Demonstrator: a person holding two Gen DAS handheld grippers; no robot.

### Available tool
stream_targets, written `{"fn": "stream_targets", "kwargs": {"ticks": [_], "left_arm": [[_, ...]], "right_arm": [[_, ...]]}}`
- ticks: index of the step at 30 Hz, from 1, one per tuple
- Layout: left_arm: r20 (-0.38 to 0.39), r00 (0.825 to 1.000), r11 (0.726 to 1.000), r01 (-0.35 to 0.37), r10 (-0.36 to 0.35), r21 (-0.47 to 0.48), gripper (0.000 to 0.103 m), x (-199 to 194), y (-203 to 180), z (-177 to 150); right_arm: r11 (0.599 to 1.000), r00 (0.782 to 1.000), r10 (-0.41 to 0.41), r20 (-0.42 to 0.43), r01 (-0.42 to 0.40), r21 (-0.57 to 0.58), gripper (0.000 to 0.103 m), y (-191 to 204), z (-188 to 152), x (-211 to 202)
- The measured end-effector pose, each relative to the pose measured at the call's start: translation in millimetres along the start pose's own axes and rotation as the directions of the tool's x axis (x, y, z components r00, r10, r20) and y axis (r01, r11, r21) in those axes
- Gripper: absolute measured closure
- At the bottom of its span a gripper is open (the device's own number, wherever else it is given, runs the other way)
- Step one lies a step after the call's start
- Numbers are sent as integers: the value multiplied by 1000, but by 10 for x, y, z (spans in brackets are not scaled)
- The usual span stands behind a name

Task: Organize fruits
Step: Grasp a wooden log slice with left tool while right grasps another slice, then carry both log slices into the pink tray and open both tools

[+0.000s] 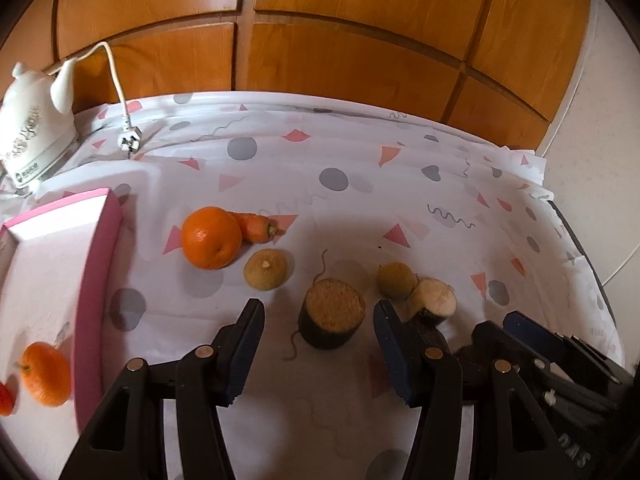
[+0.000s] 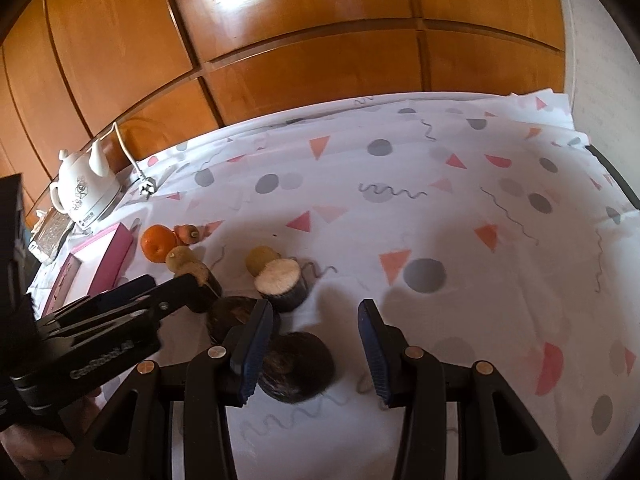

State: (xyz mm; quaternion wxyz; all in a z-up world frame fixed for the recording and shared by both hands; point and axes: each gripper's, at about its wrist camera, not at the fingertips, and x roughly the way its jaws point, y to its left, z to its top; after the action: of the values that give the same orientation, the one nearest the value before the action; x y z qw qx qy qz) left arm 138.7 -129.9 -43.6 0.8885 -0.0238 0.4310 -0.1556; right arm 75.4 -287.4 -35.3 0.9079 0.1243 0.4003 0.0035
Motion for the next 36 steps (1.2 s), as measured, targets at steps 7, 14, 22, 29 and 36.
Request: {"fn": "stream_targets", "kwargs": {"ticks": [7, 14, 22, 29, 36], "left_arm": [[-25, 998, 998, 59, -60, -29, 64, 142, 42, -22], [-5, 998, 994, 68, -68, -80, 65, -24, 157, -157], [56, 998, 1000, -9, 10, -14, 64, -215, 152, -431], [45, 999, 1000, -29, 30, -9, 66, -109, 156, -455], [44, 999, 999, -32, 32, -1, 66, -99, 156, -459]], "right_arm": [[1000, 1000, 18, -21, -19, -23, 58, 101, 80, 171], [999, 997, 42, -58, -42, 5, 58, 106, 154, 348], [999, 993, 45, -105, -46, -8, 68, 154, 185, 511], [998, 996, -56, -73, 54, -33, 68, 76, 153, 448], [993, 994, -104, -40, 102, -53, 70, 1, 105, 450]]}}
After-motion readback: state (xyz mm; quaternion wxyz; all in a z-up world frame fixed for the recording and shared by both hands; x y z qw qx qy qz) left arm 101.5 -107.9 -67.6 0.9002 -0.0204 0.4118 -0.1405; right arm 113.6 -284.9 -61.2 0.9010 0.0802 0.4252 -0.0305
